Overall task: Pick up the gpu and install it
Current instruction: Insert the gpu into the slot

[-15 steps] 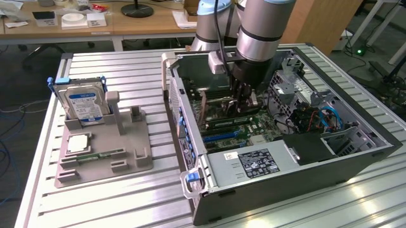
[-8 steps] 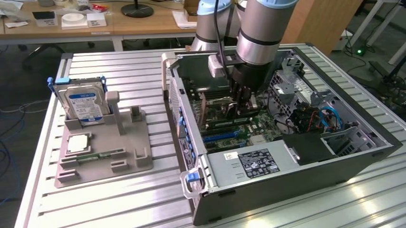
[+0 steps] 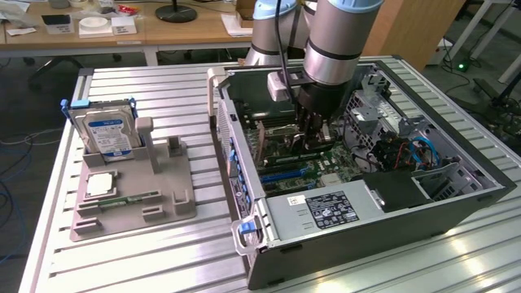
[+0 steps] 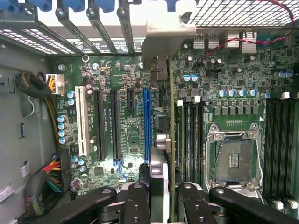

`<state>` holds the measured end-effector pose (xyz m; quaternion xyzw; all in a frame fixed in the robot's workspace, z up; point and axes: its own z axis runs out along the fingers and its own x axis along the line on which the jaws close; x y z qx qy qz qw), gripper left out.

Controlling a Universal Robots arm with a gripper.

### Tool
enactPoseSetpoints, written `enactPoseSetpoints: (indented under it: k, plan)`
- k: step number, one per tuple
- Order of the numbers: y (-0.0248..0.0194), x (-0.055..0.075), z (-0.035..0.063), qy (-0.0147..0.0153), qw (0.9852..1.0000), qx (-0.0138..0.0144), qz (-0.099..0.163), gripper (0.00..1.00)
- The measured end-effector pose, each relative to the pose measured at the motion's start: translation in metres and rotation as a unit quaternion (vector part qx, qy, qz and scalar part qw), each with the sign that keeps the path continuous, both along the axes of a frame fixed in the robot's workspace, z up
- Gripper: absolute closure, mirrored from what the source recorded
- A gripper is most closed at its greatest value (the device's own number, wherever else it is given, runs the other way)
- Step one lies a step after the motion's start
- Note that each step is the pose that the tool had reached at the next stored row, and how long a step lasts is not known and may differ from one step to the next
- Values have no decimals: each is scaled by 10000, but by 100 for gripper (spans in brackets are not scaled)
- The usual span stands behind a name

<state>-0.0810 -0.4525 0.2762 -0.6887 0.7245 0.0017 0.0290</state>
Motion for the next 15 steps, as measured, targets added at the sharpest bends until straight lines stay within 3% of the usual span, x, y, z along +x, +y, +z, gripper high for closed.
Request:
enactPoseSetpoints:
  k: [11,15]
  plan:
    - [-21,-24,-77,0,10000,0,-2,72]
    - [-21,-92,-119,0,10000,0,-1,72]
